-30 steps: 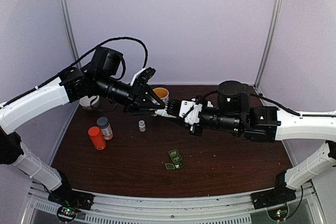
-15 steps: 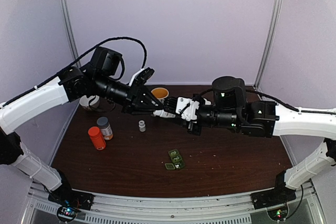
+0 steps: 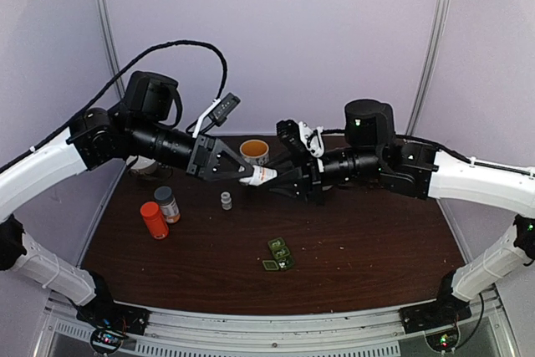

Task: Sort the pills into containers
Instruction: Screw the lid of the pill bottle onto the pill bottle, then pass from the right arm to the left

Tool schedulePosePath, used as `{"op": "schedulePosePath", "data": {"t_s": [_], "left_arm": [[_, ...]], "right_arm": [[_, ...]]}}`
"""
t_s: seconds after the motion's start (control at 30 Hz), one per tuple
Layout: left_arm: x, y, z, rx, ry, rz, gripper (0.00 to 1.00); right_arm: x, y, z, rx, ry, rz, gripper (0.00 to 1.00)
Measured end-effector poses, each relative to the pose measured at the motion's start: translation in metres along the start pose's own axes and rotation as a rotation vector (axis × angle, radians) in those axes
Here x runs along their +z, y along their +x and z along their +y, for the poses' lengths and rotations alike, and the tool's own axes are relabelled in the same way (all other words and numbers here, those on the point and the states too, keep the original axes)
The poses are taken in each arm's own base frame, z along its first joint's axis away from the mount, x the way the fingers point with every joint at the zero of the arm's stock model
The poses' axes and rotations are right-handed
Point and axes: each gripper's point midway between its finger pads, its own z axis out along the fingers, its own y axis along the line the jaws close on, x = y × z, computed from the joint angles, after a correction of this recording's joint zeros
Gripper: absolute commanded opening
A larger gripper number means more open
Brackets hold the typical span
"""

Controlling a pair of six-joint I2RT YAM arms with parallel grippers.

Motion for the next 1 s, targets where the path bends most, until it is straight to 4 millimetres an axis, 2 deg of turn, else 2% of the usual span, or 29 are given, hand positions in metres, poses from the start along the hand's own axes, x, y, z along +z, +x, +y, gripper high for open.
{"op": "schedulePosePath", "data": {"t_s": [0.13, 0.2, 0.37, 0.4, 0.43, 0.6, 0.67, 0.73, 0.8, 0.83, 0.93, 1.0], "left_arm": [[-0.003, 0.006, -0.006, 0.127, -0.016, -0.010, 0.00], [-0.005, 0.007, -0.008, 0.174, -0.023, -0.017, 0.06], [-0.008, 0.003, -0.012, 0.250, -0.042, -0.040, 0.48], [-0.008, 0.002, -0.011, 0.256, -0.043, -0.040, 0.68], [-0.008, 0.002, -0.011, 0.270, -0.043, -0.041, 0.79], [-0.004, -0.002, -0.012, 0.285, -0.028, -0.068, 0.81], [-0.004, -0.005, -0.013, 0.285, -0.025, -0.076, 0.73], [-0.004, -0.008, -0.015, 0.287, -0.017, -0.090, 0.59], [-0.004, -0.009, -0.017, 0.283, -0.006, -0.094, 0.49], [-0.004, -0.009, -0.018, 0.287, 0.001, -0.096, 0.50], [-0.001, -0.010, -0.019, 0.288, 0.015, -0.093, 0.69], [0.003, -0.007, -0.018, 0.276, 0.025, -0.077, 0.71]], "right_arm": [[0.001, -0.005, 0.007, 0.110, -0.108, -0.052, 0.00], [0.001, -0.009, 0.009, 0.156, -0.143, -0.073, 0.00], [0.000, -0.015, 0.010, 0.188, -0.163, -0.097, 0.00], [0.000, -0.015, 0.010, 0.189, -0.163, -0.097, 0.00], [0.000, -0.014, 0.010, 0.200, -0.162, -0.096, 0.00], [-0.007, -0.014, 0.015, 0.228, -0.159, -0.097, 0.00], [-0.008, -0.014, 0.015, 0.234, -0.159, -0.099, 0.00], [-0.009, -0.015, 0.015, 0.236, -0.155, -0.100, 0.00], [-0.009, -0.015, 0.014, 0.239, -0.152, -0.099, 0.00], [-0.009, -0.015, 0.014, 0.240, -0.150, -0.099, 0.00], [-0.009, -0.015, 0.014, 0.240, -0.146, -0.100, 0.00], [-0.009, -0.015, 0.013, 0.240, -0.141, -0.101, 0.00]]}}
